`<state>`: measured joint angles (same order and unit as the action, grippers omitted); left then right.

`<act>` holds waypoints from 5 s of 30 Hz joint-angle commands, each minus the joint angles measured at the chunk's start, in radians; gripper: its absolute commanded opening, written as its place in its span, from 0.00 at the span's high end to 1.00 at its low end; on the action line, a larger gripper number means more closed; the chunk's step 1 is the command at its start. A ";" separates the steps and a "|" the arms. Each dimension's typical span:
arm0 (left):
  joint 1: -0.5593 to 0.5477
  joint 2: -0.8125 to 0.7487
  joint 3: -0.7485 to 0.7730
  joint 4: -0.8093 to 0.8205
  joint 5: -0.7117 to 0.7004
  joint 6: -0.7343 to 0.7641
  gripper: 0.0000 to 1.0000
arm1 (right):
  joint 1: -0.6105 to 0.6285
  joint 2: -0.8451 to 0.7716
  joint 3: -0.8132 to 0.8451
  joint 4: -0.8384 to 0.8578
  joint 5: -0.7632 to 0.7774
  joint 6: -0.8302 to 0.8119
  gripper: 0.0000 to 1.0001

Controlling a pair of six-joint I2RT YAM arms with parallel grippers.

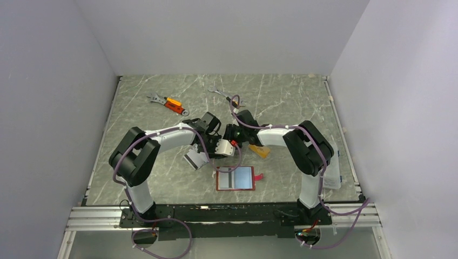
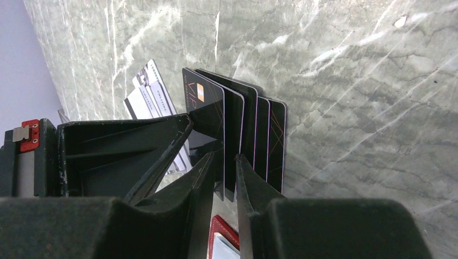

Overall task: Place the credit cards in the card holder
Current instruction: Pick up the credit card from the center of the board, then turn over the card slot in the card holder.

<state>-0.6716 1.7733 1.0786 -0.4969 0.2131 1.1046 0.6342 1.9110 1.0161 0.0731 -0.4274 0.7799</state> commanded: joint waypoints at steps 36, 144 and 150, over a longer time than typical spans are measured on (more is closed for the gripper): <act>0.035 0.015 0.074 -0.096 0.147 -0.042 1.00 | -0.037 -0.118 -0.183 0.176 -0.002 0.096 1.00; -0.111 -0.152 0.055 -0.269 0.213 -0.280 1.00 | -0.126 -0.980 -0.571 -0.522 0.203 0.027 1.00; -0.111 -0.143 0.041 -0.259 0.203 -0.279 1.00 | -0.099 -0.951 -0.580 -0.485 0.208 0.033 1.00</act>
<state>-0.7822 1.6554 1.1259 -0.7696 0.4103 0.8387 0.5182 0.9512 0.4393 -0.4419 -0.2348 0.8040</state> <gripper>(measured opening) 0.009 0.009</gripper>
